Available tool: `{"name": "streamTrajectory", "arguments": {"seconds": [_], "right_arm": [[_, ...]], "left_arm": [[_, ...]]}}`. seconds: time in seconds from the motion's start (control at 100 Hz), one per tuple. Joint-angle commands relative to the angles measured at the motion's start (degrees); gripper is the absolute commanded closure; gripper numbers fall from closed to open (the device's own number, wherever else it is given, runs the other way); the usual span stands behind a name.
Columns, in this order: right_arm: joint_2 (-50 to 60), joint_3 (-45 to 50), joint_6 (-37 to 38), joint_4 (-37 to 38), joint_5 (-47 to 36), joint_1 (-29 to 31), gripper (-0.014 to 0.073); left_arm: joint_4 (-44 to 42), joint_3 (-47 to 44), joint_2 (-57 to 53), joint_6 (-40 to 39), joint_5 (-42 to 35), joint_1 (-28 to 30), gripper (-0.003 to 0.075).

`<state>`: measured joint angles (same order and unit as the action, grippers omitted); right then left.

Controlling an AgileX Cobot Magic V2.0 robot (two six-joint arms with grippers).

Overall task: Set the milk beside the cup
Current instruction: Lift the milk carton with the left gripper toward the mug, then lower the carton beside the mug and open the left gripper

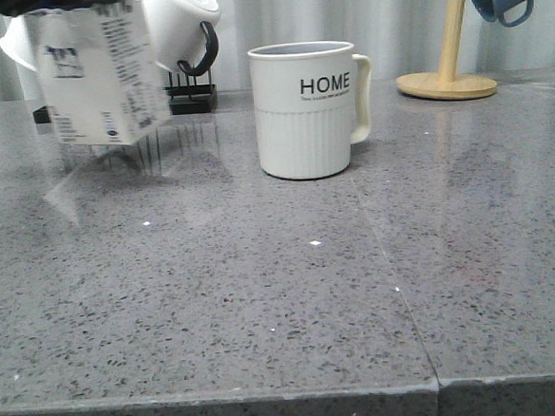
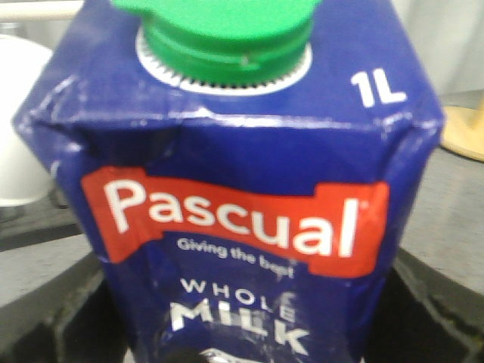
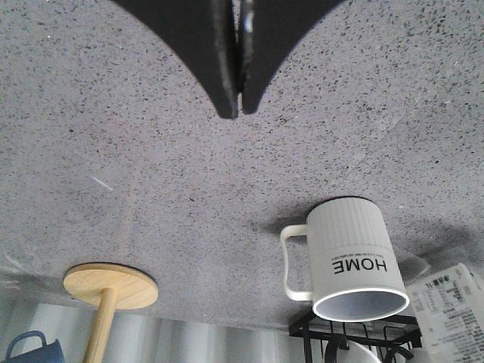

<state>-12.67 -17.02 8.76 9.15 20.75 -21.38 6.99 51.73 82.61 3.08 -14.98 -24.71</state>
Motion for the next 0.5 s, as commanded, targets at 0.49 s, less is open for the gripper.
{"name": "streamTrajectory", "arguments": {"seconds": [0.49], "right_arm": [[-0.54,-1.47,-0.16,0.15,-4.04,0.20,0.0659]], "left_arm": [[0.99,4.94,2.16,-0.52,-4.28,-9.88,0.0365]]}}
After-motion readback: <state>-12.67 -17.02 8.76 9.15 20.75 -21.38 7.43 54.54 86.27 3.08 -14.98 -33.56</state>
